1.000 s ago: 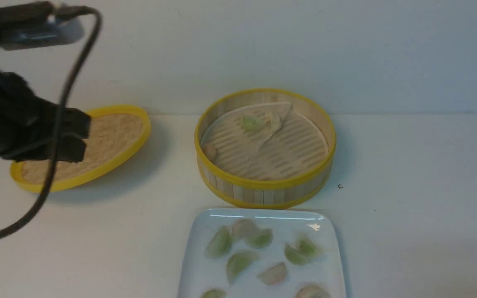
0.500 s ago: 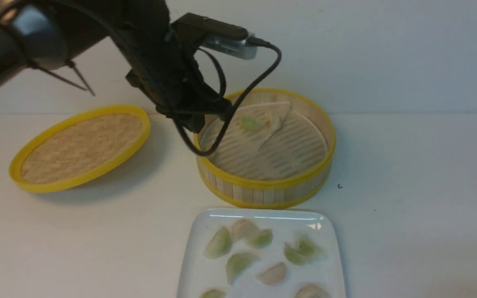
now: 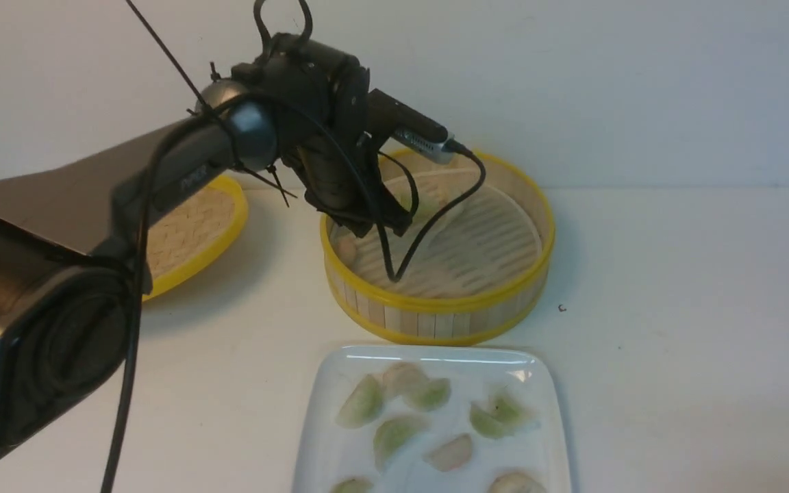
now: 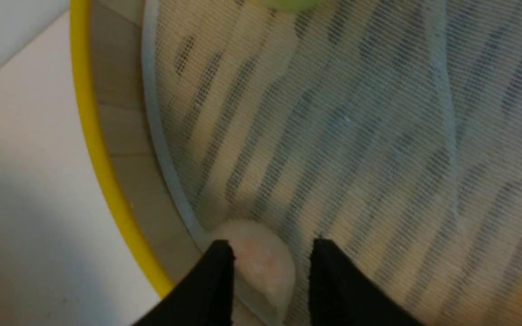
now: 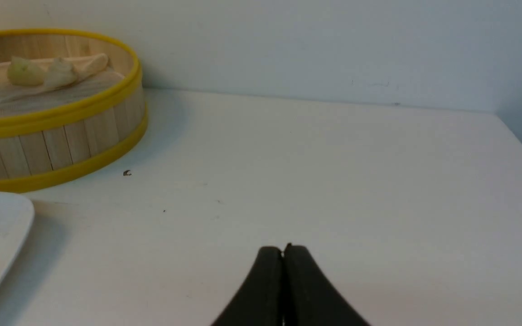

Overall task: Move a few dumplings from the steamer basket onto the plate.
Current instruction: Use the left arm to grab a dumpling from the steamer

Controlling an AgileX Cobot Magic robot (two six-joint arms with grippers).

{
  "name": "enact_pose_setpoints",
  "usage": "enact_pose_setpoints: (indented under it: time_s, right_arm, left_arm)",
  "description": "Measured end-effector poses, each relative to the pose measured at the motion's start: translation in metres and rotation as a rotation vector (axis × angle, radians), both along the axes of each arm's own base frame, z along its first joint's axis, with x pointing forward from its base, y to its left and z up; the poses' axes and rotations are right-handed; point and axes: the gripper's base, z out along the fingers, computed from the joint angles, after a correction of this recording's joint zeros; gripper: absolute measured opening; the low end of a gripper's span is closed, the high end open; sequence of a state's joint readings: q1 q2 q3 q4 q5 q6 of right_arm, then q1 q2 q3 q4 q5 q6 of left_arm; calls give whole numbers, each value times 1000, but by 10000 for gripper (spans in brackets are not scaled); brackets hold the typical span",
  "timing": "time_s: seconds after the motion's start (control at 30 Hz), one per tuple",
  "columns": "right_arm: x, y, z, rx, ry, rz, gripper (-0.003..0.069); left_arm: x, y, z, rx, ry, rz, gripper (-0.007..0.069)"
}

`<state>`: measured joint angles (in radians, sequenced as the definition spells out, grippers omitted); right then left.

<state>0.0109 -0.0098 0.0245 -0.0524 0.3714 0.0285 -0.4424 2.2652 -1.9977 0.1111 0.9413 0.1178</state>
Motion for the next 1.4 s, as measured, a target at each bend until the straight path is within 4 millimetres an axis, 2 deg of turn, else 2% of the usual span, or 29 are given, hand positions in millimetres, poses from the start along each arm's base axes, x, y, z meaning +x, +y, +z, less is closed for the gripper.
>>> enact_pose_setpoints:
  time_s: [0.07,0.1,0.23,0.37,0.7,0.8,0.93,1.03,1.07,1.13,1.17,1.27,1.4]
  right_arm:
    - [0,0,0,0,0,0,-15]
    - [0,0,0,0,0,0,-15]
    - [0,0,0,0,0,0,-15]
    - [0,0,0,0,0,0,-15]
    - [0,0,0,0,0,0,-15]
    - [0,0,0,0,0,0,-15]
    - [0,0,0,0,0,0,-15]
    - [0,0,0,0,0,0,-15]
    - [0,0,0,0,0,0,-15]
    - [0,0,0,0,0,0,-15]
    - [0,0,0,0,0,0,-15]
    - [0,0,0,0,0,0,-15]
    - [0,0,0,0,0,0,-15]
  left_arm:
    - [3,-1,-3,3,-16,-4,292]
    - [5,-1,-7,6,-29,-9,337]
    - [9,-1,-19,30,-34,-17,395]
    - [11,-1,-35,56,-11,-22,405]
    - [9,-1,-38,75,18,-23,403]
    - [8,-1,-38,83,33,-20,369]
    - [7,0,-38,97,42,-23,275]
    - [7,1,-38,101,41,-23,171]
    - [7,1,-37,100,39,-23,160]
    - [7,-1,-34,97,35,-24,64]
    - [7,-2,-32,97,34,-25,40]
    - [7,-7,-22,95,28,-29,3]
    - [4,-21,-1,86,8,-44,-6]
